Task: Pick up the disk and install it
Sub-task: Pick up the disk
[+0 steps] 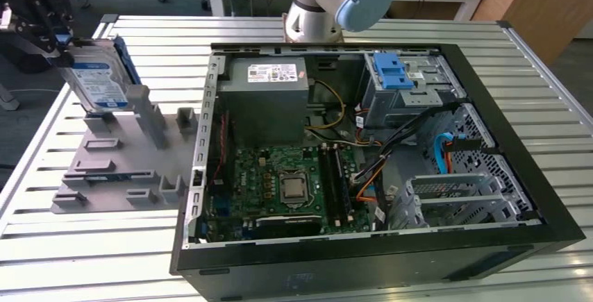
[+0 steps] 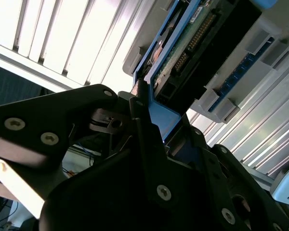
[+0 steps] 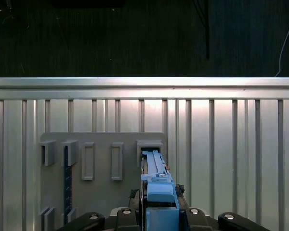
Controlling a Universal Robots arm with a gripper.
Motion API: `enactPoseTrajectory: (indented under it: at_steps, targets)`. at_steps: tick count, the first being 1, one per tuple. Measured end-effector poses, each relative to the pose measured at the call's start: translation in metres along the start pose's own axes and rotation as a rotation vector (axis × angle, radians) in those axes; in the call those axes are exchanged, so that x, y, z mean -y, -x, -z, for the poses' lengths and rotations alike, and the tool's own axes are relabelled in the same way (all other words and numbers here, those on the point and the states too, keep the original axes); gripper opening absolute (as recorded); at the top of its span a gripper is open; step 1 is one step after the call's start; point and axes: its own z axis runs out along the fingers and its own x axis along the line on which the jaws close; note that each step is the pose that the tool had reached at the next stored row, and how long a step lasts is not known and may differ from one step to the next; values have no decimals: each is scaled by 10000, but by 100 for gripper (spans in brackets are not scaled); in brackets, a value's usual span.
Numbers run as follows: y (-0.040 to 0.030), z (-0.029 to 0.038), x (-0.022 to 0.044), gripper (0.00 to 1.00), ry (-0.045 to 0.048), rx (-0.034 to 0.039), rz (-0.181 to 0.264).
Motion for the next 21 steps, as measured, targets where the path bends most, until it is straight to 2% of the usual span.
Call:
enactPoseTrajectory:
  at_steps: [21]
  targets:
    - [1, 99, 0, 36, 0, 0, 0]
